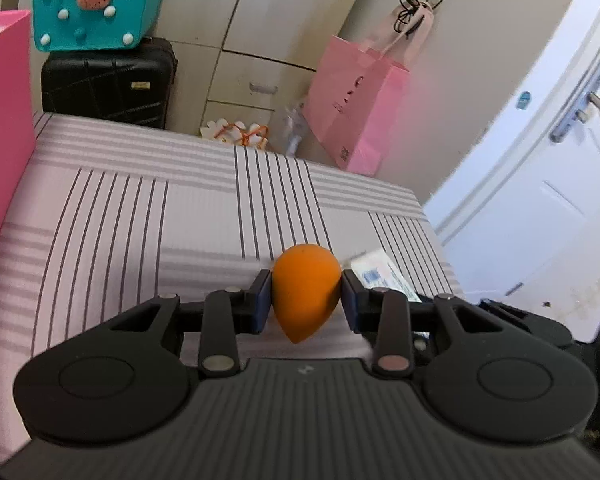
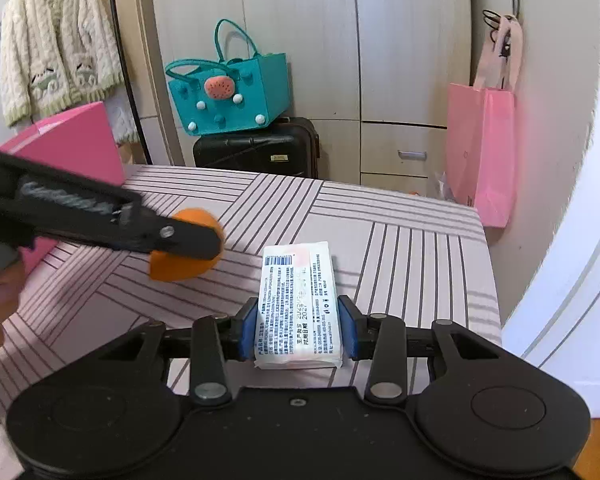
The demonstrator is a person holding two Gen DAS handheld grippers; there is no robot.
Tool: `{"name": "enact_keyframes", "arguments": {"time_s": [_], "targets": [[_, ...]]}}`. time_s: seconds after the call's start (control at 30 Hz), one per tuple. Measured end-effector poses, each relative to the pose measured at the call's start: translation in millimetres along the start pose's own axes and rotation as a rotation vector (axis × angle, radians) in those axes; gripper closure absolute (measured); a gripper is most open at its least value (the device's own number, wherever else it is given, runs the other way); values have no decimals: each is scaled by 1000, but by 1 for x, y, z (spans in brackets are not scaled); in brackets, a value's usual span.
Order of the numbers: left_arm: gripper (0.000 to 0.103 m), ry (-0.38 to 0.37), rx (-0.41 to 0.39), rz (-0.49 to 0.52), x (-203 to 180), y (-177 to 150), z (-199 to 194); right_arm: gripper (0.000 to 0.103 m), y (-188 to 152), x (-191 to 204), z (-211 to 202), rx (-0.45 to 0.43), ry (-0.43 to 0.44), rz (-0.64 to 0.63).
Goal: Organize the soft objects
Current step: 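Lift the orange sponge and white box with both grippers and carry them over the shoebox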
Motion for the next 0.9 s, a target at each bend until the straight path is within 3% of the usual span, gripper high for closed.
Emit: {"name": "enact_keyframes", "arguments": {"time_s": [0.17, 0.33, 0.53, 0.67, 0.9], "targets": [[67, 10, 23, 54, 5, -22, -19, 58, -11, 1, -18, -25, -19, 103], [67, -81, 49, -47, 18, -45, -44, 58, -22, 6, -49, -105, -50, 213], [67, -137, 52, -7, 15, -72, -77, 57, -35, 21, -76, -164, -103, 286], [67, -126, 36, 22, 19, -86, -96, 57, -45, 43, -87, -148, -97, 297], [67, -106, 30, 66, 34, -103, -131, 57, -67, 87, -98, -60, -12, 258]]}}
Point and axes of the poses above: each gripper's, at about its wrist camera, not at the fingertips, and z roughly the way its jaws point, x to its left, y to its top, the point moved 6 cm from there along z, roughly the way its jaws point, and after that the axes turned 8 degrees about -z, right-handed, at the moved point
